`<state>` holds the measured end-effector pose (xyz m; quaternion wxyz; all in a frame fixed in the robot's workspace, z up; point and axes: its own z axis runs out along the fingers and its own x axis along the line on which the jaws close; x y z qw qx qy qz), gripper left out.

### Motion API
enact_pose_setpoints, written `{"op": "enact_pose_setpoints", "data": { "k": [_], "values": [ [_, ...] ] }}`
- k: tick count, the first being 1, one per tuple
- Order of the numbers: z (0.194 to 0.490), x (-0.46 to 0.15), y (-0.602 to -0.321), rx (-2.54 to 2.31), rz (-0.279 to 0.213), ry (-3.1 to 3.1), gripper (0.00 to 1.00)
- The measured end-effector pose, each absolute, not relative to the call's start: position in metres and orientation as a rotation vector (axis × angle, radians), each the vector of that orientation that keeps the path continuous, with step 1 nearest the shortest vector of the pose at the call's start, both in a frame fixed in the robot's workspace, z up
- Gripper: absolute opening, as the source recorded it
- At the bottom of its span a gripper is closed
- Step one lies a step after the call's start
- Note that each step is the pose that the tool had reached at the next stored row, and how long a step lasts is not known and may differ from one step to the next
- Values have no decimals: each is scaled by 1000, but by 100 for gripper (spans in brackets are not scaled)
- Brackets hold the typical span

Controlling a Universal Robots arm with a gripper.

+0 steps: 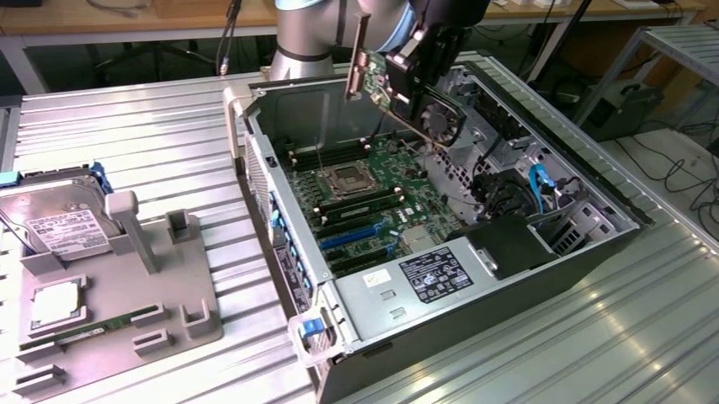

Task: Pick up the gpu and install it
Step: 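Insert the gpu into the slot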

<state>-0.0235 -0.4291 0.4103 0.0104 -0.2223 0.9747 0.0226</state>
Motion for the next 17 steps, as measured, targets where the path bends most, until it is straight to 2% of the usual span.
{"op": "enact_pose_setpoints", "data": {
  "k": [17],
  "values": [
    [410, -23, -429, -791, 72, 3020, 28]
  ]
}}
